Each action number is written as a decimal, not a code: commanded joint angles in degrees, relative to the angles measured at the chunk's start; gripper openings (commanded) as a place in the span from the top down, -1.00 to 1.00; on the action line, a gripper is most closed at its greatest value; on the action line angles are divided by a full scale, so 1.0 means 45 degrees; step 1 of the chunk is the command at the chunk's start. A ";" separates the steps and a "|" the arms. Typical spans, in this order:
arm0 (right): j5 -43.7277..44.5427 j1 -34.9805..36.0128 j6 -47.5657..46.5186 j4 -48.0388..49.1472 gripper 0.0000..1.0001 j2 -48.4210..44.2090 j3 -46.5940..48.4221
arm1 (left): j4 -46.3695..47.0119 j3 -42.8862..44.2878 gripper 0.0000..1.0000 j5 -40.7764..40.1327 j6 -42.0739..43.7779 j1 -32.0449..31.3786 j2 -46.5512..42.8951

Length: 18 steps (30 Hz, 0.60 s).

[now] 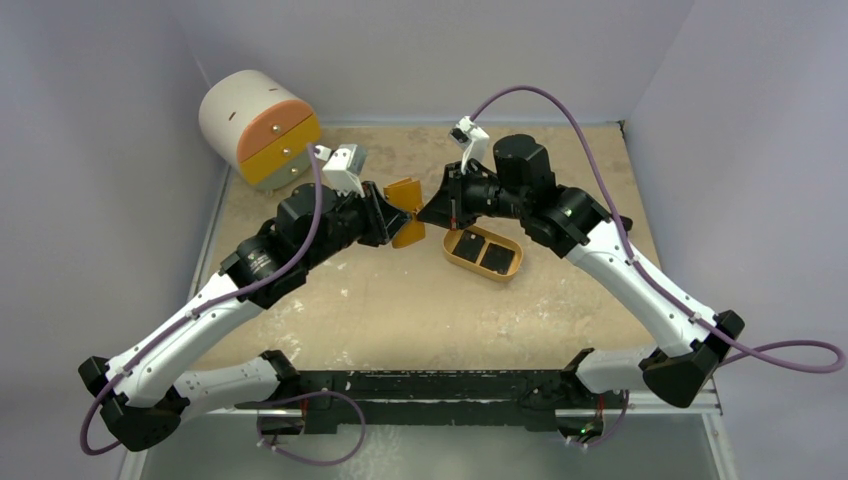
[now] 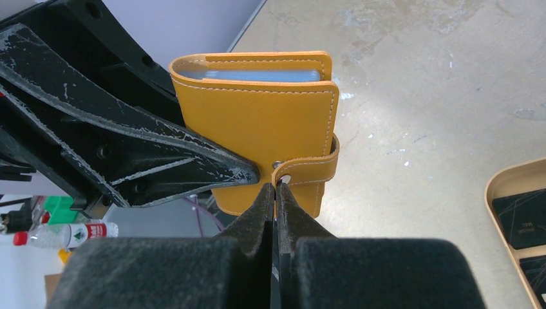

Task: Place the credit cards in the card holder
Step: Close the card holder at the center of the board.

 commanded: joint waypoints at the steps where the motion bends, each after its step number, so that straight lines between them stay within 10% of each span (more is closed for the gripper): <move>1: -0.0067 0.0117 0.0146 0.0788 1.00 -0.0114 0.0570 | 0.1115 0.0257 1.00 0.0897 0.0054 -0.0054 -0.0014; 18: -0.0411 0.0116 0.0285 0.0999 1.00 -0.0122 0.0388 | 0.1044 0.0255 1.00 0.1570 0.0177 -0.0067 0.0082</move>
